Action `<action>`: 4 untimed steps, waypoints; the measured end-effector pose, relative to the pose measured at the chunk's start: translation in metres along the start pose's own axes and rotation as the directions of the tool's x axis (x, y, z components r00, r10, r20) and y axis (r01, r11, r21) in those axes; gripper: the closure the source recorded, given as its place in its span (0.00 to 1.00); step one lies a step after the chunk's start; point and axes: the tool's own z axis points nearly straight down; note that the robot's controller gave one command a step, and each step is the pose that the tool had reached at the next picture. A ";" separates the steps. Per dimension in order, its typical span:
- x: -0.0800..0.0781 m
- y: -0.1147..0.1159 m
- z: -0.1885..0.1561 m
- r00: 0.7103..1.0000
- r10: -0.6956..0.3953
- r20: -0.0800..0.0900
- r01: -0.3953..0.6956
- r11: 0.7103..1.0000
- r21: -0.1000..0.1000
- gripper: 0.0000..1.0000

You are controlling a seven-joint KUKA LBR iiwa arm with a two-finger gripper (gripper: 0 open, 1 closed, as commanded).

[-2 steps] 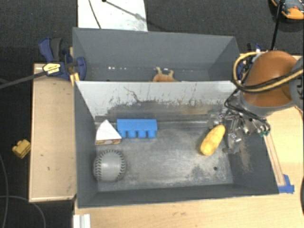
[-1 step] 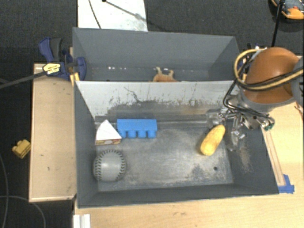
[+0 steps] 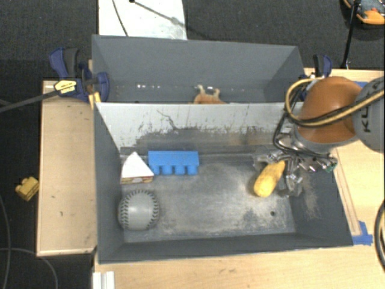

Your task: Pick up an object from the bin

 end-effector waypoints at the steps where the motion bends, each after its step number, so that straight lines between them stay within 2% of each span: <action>1: -0.004 0.009 -0.003 0.980 -0.198 0.000 0.198 0.980 0.000 1.00; 3: -0.003 0.010 -0.007 0.980 -0.197 0.000 0.197 0.980 -0.002 1.00; 4: -0.003 0.010 -0.023 0.981 -0.196 -0.001 0.196 0.981 -0.002 1.00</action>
Offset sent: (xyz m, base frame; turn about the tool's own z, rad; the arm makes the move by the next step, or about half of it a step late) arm 0.0000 0.0000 0.0000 0.0000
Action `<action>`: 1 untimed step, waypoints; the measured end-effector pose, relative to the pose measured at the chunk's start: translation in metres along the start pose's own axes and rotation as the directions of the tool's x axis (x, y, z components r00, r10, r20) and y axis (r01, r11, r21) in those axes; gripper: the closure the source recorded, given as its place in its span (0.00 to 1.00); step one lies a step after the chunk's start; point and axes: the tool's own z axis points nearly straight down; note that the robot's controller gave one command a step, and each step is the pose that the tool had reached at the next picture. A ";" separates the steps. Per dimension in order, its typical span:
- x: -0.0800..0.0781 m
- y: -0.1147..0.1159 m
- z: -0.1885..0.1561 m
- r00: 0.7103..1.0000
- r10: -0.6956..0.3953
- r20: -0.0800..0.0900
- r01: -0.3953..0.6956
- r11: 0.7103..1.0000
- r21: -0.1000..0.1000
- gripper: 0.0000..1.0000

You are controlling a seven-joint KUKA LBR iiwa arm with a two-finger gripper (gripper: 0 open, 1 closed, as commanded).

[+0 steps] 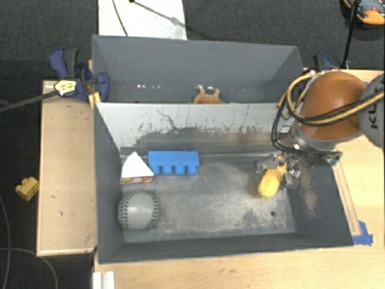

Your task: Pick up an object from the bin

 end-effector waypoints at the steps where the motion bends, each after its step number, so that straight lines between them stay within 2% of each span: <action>1: 0.000 0.000 -0.014 1.000 0.001 0.000 -0.001 1.000 0.000 1.00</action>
Offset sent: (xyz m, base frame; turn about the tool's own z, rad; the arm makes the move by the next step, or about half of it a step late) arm 0.0000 0.0001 0.0077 0.0000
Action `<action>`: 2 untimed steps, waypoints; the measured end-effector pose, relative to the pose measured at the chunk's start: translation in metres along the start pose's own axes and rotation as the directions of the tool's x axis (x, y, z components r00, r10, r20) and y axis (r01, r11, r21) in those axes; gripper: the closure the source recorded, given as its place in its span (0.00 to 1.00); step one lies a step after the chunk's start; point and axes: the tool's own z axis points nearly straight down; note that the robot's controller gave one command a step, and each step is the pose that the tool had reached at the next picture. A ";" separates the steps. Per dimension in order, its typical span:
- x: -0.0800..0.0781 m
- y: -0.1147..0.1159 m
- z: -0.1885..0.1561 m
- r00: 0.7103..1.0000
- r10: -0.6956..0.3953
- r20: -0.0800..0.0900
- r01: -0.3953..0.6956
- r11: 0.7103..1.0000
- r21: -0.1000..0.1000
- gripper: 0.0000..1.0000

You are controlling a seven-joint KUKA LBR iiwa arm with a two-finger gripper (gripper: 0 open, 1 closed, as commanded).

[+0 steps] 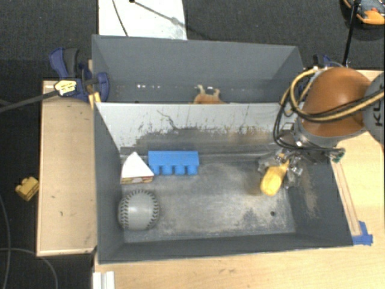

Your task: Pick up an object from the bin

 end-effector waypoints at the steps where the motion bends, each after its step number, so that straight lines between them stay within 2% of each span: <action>1: 0.000 0.000 -0.018 1.000 0.001 0.001 -0.001 1.000 0.001 1.00; 2: 0.000 -0.001 -0.031 1.000 0.002 0.002 -0.002 1.000 0.005 1.00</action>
Offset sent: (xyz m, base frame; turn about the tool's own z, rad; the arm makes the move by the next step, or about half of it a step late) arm 0.0000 0.0000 0.0038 0.0000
